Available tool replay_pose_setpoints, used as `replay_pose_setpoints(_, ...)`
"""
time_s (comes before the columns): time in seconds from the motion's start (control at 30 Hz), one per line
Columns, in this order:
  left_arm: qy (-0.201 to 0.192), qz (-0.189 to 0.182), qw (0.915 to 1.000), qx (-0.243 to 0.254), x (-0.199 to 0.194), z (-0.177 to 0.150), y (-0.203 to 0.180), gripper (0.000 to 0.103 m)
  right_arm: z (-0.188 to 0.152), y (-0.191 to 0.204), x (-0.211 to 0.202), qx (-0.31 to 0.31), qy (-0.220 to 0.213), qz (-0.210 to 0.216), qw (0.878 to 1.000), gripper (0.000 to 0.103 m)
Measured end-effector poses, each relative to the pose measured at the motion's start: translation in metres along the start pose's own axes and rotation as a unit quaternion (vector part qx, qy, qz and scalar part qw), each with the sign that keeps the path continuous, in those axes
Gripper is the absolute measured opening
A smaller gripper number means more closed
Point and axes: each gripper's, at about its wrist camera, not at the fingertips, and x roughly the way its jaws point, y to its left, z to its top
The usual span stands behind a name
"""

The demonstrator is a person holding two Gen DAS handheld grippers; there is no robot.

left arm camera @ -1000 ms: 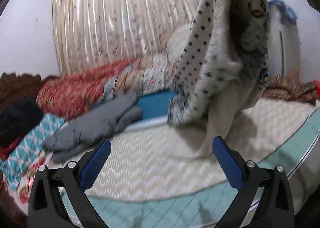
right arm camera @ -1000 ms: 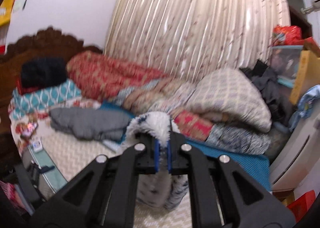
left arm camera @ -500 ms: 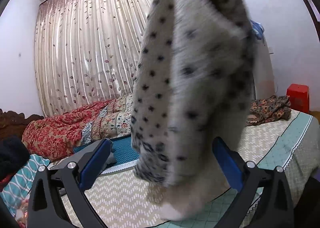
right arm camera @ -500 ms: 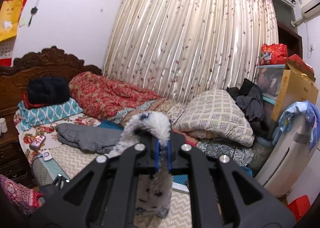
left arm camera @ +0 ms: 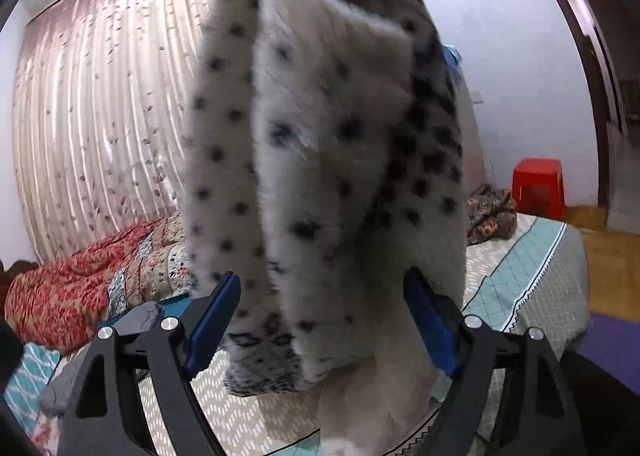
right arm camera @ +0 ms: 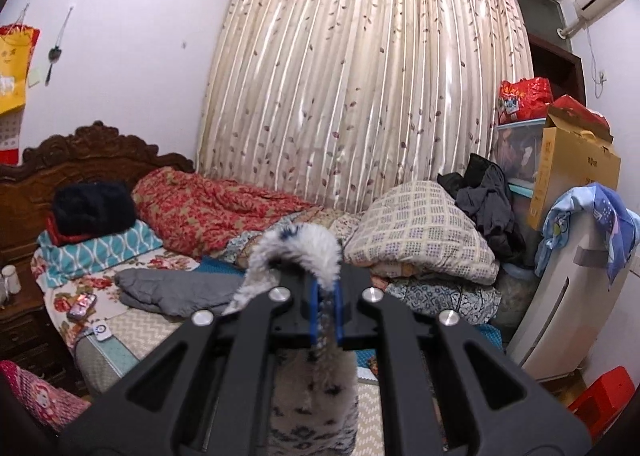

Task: Fold large clothes
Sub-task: 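Lift the cream fleece garment with both grippers and shake it out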

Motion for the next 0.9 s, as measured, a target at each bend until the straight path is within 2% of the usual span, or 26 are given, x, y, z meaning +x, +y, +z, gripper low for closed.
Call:
replay_pose_setpoints(0.03, 0.0, -0.003, 1.0, 0.003, 0.003, 0.001, 0.003, 0.008, 0.001, 0.0, -0.005, -0.001, -0.005, -0.001, 1.0, 0.005)
replay_pose_setpoints(0.07, 0.005, -0.005, 1.0, 0.006, 0.007, 0.001, 0.007, 0.018, 0.005, -0.002, -0.013, -0.003, -0.013, -0.006, 1.0, 0.006)
replay_pose_setpoints(0.13, 0.017, -0.001, 0.9998, 0.004, 0.012, 0.003, 0.023, 0.057, 0.008, -0.01, -0.024, -0.003, -0.024, -0.015, 1.0, 0.005)
replay_pose_setpoints(0.23, -0.005, 0.036, 0.9991, -0.02, 0.002, 0.016, 0.057, 0.06, 0.017, -0.028, -0.042, 0.001, -0.043, -0.043, 0.998, 0.006)
replay_pose_setpoints(0.3, -0.031, 0.055, 0.9965, -0.054, -0.016, 0.036, 0.096, 0.061, 0.02, -0.037, -0.05, 0.006, -0.052, -0.055, 0.997, 0.006)
replay_pose_setpoints(0.37, -0.075, 0.078, 0.99, -0.091, -0.046, 0.063, 0.143, 0.061, 0.024, -0.049, -0.06, 0.015, -0.068, -0.067, 0.995, 0.006)
replay_pose_setpoints(0.43, -0.105, 0.078, 0.9846, -0.117, -0.071, 0.089, 0.178, 0.062, 0.03, -0.06, -0.07, 0.023, -0.083, -0.074, 0.994, 0.006)
replay_pose_setpoints(0.53, -0.141, 0.083, 0.9777, -0.131, -0.099, 0.125, 0.208, 0.062, 0.039, -0.074, -0.083, 0.035, -0.104, -0.067, 0.992, 0.006)
replay_pose_setpoints(0.6, -0.17, 0.093, 0.9722, -0.131, -0.122, 0.149, 0.223, 0.062, 0.043, -0.078, -0.092, 0.035, -0.114, -0.064, 0.991, 0.006)
replay_pose_setpoints(0.73, -0.195, 0.086, 0.9679, -0.133, -0.154, 0.175, 0.235, 0.062, 0.045, -0.082, -0.101, 0.035, -0.123, -0.054, 0.99, 0.006)
replay_pose_setpoints(0.83, -0.19, 0.09, 0.9699, -0.122, -0.159, 0.182, 0.233, 0.062, 0.042, -0.085, -0.096, 0.037, -0.12, -0.049, 0.991, 0.006)
replay_pose_setpoints(0.9, -0.177, 0.102, 0.9722, -0.114, -0.157, 0.179, 0.228, 0.062, 0.033, -0.088, -0.08, 0.048, -0.101, -0.039, 0.993, 0.006)
